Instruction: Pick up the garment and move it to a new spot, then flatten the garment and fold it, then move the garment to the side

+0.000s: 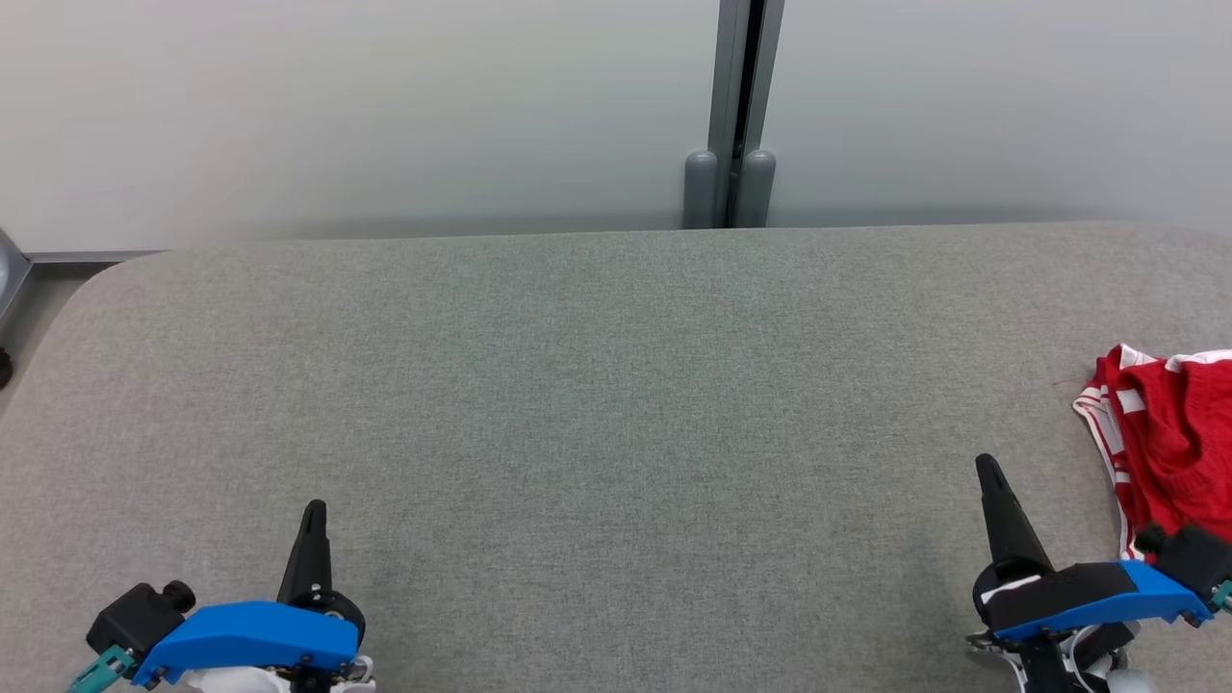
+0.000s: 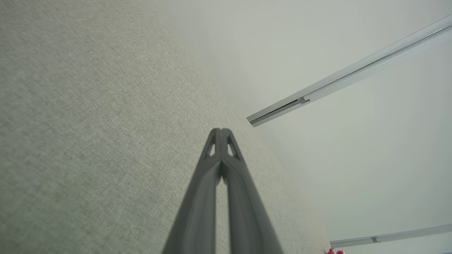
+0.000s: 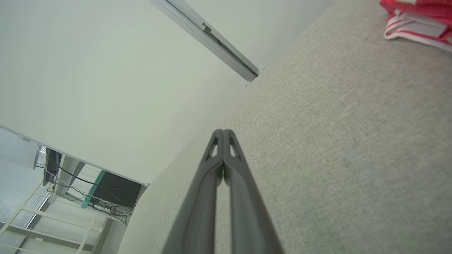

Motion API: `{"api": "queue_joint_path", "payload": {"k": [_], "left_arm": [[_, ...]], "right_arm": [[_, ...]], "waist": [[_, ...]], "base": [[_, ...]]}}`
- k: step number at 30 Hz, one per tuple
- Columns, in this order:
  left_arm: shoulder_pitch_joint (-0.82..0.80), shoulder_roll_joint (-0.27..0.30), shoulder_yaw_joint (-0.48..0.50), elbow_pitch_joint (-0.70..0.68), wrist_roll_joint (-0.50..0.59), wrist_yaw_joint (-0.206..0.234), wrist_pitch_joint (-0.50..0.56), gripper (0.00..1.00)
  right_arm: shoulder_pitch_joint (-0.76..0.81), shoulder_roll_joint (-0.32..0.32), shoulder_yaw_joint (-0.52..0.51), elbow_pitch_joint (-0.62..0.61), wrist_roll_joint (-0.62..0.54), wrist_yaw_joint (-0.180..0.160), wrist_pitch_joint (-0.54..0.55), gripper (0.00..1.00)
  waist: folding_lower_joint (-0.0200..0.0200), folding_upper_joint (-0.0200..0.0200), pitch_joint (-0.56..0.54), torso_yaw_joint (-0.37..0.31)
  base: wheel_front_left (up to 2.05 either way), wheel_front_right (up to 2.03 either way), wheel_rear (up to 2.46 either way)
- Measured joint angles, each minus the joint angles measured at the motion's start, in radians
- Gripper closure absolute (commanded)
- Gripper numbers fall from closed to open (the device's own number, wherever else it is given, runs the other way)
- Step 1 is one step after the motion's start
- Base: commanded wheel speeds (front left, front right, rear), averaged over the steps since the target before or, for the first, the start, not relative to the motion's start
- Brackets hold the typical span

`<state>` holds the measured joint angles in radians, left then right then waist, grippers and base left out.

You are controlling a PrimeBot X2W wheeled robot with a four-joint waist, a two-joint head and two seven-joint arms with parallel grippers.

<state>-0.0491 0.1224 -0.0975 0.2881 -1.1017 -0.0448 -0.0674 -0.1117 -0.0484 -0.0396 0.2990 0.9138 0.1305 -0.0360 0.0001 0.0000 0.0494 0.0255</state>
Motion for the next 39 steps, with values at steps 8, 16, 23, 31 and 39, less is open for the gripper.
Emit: {"api": "queue_joint_path", "payload": {"k": [8, 16, 23, 31, 39], "left_arm": [[-0.011, -0.006, 0.025, -0.005, -0.061, -0.009, 0.022, 1.00], [-0.015, -0.017, 0.056, -0.011, -0.134, -0.020, 0.047, 1.00], [-0.020, -0.026, 0.079, -0.015, -0.187, -0.029, 0.066, 1.00], [-0.027, -0.032, 0.098, -0.020, -0.244, -0.040, 0.084, 1.00], [-0.033, -0.039, 0.120, -0.025, -0.298, -0.049, 0.103, 1.00]], "right_arm": [[0.000, 0.000, -0.009, -0.006, 0.081, 0.000, 0.019, 1.00], [0.000, 0.000, -0.019, -0.015, 0.183, 0.000, 0.039, 1.00], [0.000, 0.000, -0.027, -0.020, 0.255, 0.000, 0.054, 1.00], [0.000, 0.000, -0.035, -0.026, 0.330, 0.000, 0.070, 1.00], [0.000, 0.000, -0.043, -0.030, 0.402, 0.000, 0.087, 1.00]], "waist": [[-0.0001, 0.0000, -0.004, -0.002], [-0.0001, 0.0000, -0.010, -0.005], [0.0000, 0.0000, -0.014, -0.008], [0.0000, 0.0000, -0.018, -0.010], [-0.0001, 0.0000, -0.023, -0.013]], "base": [[0.00, 0.00, 0.00], [0.00, 0.00, 0.00], [0.00, 0.00, 0.00], [0.00, 0.00, 0.00], [0.00, 0.00, 0.00]]}}
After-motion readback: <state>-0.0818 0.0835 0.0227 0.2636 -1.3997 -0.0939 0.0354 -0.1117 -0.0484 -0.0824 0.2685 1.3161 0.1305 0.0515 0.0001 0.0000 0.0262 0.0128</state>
